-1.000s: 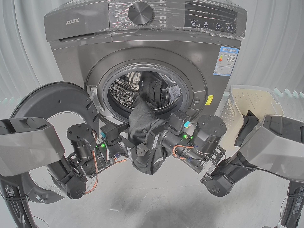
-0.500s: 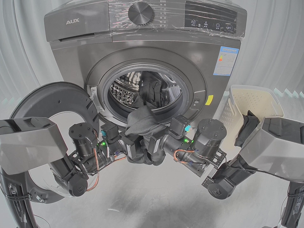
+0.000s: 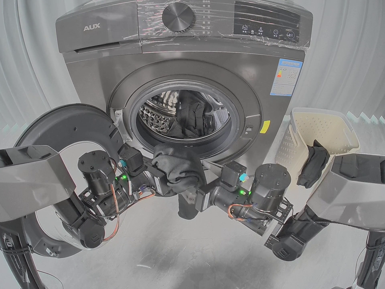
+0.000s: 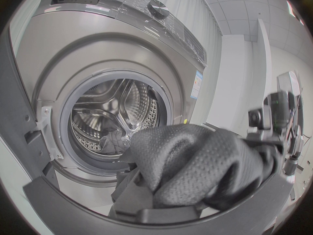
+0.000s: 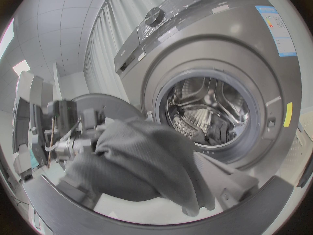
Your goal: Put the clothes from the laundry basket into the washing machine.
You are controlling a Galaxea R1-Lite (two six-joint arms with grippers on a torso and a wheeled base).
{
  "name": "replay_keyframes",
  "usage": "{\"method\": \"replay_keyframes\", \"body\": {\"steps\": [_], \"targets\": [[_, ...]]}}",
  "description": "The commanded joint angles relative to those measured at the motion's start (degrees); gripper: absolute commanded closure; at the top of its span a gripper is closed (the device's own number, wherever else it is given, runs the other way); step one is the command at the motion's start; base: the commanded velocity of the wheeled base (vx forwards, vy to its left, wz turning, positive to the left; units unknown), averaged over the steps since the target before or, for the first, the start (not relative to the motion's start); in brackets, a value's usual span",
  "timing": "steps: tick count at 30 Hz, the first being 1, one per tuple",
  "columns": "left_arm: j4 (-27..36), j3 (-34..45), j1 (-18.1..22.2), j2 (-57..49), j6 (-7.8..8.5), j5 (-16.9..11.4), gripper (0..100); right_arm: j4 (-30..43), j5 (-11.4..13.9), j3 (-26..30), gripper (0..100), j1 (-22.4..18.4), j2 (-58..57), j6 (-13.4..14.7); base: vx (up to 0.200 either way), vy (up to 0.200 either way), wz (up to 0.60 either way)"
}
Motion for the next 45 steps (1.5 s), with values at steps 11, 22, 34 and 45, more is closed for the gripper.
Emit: {"method": "replay_keyframes", "body": {"steps": [11, 22, 34, 45], "targets": [[0.0, 10.5, -2.3, -13.8, -3.14, 0.8, 100, -5.1, 2.8, 23.3, 0, -0.7, -4.7, 0.6, 0.000, 0.000, 0.00], [-0.1, 15.2, -2.4, -18.5, -3.23, 1.4, 100, -5.3, 1.5, 26.4, 0, -7.0, -10.5, 8.1, 0.000, 0.000, 0.00], [0.0, 16.0, -2.3, -17.1, -2.61, 1.1, 100, -5.4, 1.1, 26.0, 0, -8.5, -12.0, 8.1, 0.017, 0.000, 0.00], [0.0, 16.3, -3.2, -15.8, -1.82, 1.2, 100, -5.3, 0.9, 26.0, 0, -8.8, -13.2, 8.1, 0.091, 0.000, 0.00]]}}
